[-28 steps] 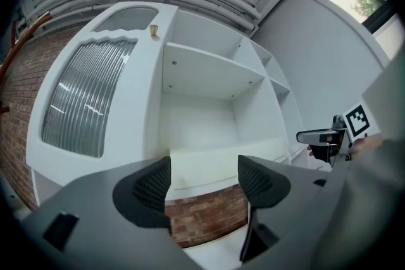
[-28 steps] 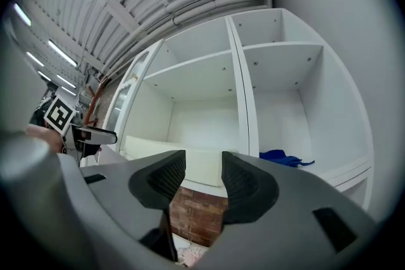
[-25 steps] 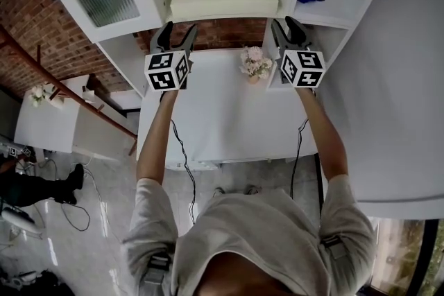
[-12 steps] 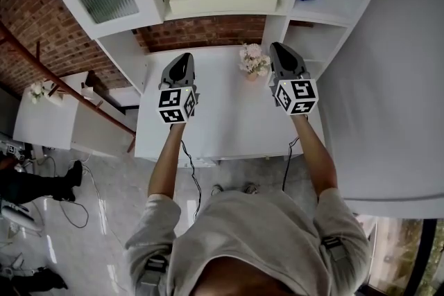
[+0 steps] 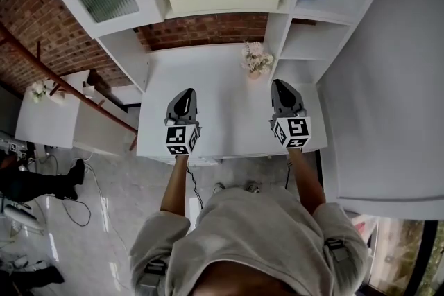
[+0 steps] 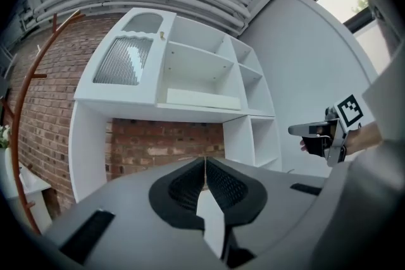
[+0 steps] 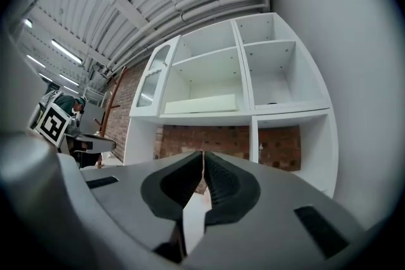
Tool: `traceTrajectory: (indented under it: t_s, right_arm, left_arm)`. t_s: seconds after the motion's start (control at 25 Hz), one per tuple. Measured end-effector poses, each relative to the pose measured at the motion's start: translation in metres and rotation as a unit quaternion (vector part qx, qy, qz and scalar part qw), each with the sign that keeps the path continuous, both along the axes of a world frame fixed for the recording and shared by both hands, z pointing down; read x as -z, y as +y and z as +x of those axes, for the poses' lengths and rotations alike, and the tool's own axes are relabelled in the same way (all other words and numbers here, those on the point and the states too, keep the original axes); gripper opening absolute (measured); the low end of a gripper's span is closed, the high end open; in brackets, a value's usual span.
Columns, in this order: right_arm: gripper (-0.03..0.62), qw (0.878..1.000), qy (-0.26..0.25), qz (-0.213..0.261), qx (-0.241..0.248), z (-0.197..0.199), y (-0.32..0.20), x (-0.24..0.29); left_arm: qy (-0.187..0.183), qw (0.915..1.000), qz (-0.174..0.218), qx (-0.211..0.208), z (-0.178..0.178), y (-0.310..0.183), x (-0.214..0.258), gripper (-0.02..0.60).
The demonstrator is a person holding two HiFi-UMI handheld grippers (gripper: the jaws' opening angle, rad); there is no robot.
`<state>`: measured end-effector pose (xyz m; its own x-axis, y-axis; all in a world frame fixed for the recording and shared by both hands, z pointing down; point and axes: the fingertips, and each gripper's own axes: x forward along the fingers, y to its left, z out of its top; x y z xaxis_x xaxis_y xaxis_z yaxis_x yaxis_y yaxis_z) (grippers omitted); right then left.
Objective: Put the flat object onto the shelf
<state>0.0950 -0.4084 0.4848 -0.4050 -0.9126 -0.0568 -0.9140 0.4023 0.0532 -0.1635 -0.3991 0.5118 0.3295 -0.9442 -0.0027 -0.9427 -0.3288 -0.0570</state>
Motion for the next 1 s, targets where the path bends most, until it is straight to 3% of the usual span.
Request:
traceTrajectory:
  t_s: [0.4,1.0]
  right_arm:
    - [0.029,0.997,-0.008,-0.066,-0.037,0.025,0.038,-0.076]
    - [0.029,0.997,-0.005,-0.066,-0.041,0.025,0.036,-0.075]
  left_arm:
    - [0.044,0.9978,-0.043,0.025,-0.006,0.032,-0.059,0.017]
    - [0.056,0.9963,-0.057,0.031,-0.008,0.034,-0.066,0.017]
